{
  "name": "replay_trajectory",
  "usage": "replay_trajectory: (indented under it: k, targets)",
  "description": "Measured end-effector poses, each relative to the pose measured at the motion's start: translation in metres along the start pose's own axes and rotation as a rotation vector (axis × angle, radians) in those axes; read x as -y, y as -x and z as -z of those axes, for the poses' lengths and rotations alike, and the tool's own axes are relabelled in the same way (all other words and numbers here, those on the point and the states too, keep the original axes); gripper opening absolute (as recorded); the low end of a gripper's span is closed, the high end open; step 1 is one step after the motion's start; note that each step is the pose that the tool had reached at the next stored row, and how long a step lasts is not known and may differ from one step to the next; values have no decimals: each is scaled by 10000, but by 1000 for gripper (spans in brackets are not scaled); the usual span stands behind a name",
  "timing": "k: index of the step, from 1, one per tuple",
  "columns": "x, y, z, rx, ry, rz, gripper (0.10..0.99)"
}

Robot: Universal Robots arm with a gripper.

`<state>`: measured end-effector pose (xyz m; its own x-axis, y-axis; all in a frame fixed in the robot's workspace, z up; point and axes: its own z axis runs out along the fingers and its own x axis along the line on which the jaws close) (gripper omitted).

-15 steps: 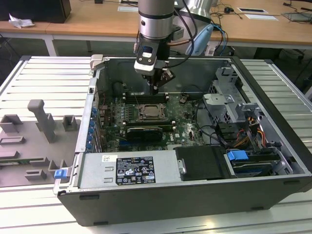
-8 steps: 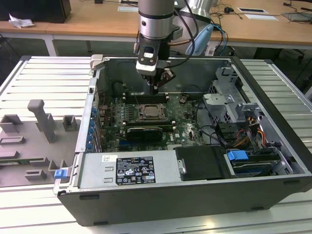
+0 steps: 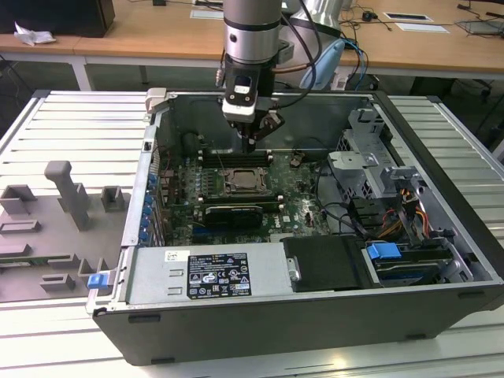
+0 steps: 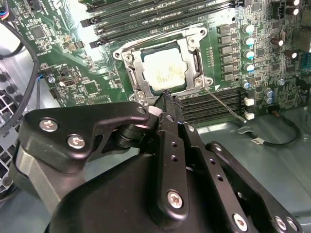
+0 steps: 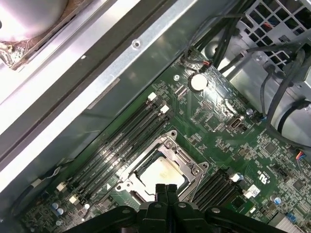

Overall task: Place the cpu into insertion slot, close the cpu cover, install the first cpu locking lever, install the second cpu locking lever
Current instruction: 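Install the first cpu locking lever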

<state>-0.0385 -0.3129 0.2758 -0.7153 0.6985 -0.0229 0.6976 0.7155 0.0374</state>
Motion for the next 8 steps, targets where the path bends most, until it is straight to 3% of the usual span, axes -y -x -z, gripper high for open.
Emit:
replay_trajectory:
  k: [8]
  targets:
    - [0, 0, 0, -21, 12, 541, 106]
